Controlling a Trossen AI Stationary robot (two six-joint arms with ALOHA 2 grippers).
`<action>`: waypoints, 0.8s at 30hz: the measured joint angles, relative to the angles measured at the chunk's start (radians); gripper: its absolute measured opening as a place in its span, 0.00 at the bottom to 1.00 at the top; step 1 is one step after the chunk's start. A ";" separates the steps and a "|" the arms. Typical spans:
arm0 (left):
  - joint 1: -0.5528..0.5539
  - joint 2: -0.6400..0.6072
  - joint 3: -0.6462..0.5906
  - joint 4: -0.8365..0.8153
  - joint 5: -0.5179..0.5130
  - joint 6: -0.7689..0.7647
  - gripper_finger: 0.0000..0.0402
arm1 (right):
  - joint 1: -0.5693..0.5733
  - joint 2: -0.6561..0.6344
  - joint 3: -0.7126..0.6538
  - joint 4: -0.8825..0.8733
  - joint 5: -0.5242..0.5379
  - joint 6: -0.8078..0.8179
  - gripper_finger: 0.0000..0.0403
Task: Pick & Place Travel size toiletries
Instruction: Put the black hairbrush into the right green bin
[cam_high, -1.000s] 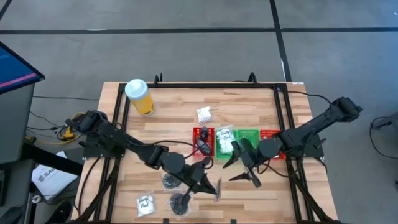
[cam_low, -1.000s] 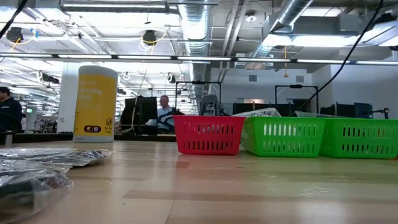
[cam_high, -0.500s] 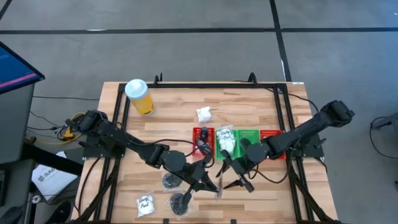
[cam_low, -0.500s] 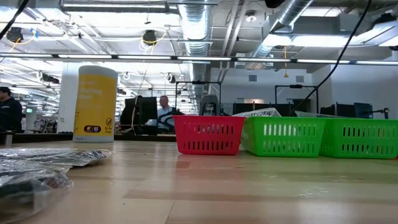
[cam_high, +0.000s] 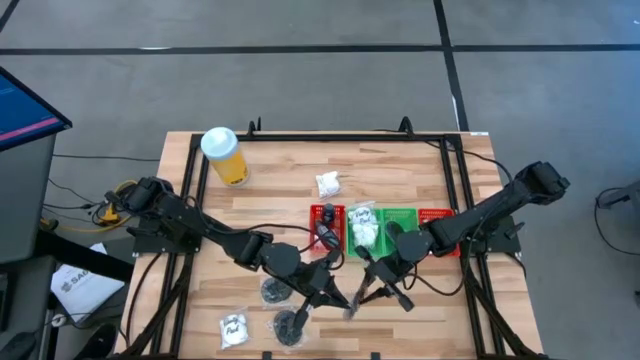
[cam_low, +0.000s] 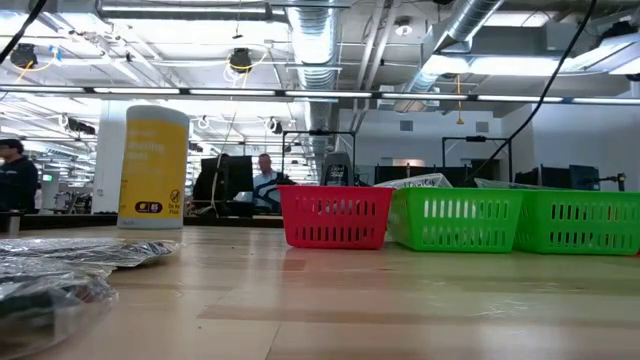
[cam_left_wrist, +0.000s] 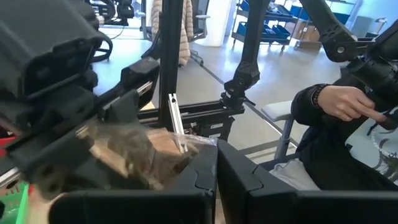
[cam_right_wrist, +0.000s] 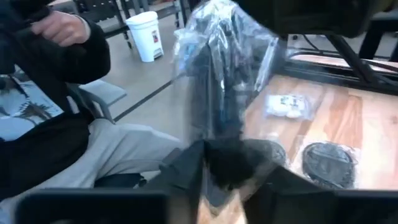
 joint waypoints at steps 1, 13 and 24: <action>0.000 0.000 0.000 0.000 -0.001 0.000 0.00 | 0.000 0.000 0.000 -0.002 -0.001 -0.001 0.14; 0.002 0.000 -0.001 -0.013 -0.005 -0.003 0.00 | 0.001 -0.001 0.000 -0.030 -0.001 -0.024 0.04; 0.009 -0.032 -0.001 -0.114 -0.046 -0.037 0.03 | 0.025 -0.094 0.000 -0.155 0.023 -0.016 0.05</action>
